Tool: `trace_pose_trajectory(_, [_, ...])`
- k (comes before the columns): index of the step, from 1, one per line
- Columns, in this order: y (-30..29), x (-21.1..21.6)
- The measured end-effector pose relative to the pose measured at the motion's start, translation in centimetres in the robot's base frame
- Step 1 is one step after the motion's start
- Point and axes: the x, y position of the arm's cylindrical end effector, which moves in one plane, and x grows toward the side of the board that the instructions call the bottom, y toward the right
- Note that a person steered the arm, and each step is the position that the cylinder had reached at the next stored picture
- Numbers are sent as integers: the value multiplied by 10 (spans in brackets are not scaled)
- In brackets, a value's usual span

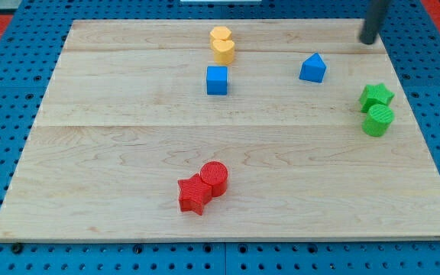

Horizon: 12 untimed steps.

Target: Place the green blocks in a diagonal line

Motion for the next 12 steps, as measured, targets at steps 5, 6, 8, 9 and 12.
trace_pose_trajectory(5, [-39,180])
trace_pose_trajectory(6, [0,193])
trace_pose_trajectory(8, [-93,192])
trace_pose_trajectory(9, [-213,168])
trace_pose_trajectory(12, [-69,178])
